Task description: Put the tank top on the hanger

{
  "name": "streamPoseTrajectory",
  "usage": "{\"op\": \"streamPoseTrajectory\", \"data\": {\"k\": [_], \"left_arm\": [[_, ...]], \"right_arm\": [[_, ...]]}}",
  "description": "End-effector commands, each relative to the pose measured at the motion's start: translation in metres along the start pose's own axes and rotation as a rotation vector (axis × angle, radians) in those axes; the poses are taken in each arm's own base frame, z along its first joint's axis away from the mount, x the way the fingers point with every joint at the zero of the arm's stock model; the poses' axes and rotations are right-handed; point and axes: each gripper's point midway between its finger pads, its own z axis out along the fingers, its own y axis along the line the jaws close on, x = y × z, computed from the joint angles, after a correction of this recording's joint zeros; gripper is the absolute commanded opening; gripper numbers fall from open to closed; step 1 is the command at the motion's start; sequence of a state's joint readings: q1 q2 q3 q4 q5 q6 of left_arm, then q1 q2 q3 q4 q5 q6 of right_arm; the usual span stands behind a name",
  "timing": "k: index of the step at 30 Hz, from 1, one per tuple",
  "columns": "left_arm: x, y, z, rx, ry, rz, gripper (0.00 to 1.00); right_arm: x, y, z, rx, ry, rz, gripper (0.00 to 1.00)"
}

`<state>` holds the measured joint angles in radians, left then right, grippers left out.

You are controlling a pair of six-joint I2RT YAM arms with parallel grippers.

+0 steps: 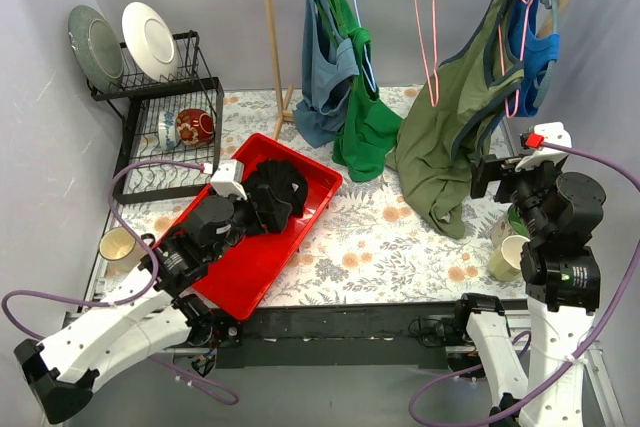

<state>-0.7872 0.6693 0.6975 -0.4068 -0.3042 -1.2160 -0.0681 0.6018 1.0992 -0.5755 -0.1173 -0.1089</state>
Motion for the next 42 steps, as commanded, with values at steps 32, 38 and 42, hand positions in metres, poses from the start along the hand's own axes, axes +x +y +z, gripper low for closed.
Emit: {"op": "streamPoseTrajectory", "data": {"k": [32, 38, 42], "left_arm": [[0.026, 0.069, 0.136, -0.41, 0.217, -0.107, 0.0], [-0.062, 0.012, 0.1, -0.212, 0.067, -0.077, 0.0], [-0.11, -0.037, 0.069, -0.022, 0.011, -0.073, 0.0]], "right_arm": [[0.11, 0.097, 0.017, -0.691, 0.153, -0.16, 0.95], [0.103, 0.097, 0.017, -0.695, 0.14, -0.172, 0.95], [0.095, 0.097, 0.017, -0.696, 0.122, -0.184, 0.95]]}}
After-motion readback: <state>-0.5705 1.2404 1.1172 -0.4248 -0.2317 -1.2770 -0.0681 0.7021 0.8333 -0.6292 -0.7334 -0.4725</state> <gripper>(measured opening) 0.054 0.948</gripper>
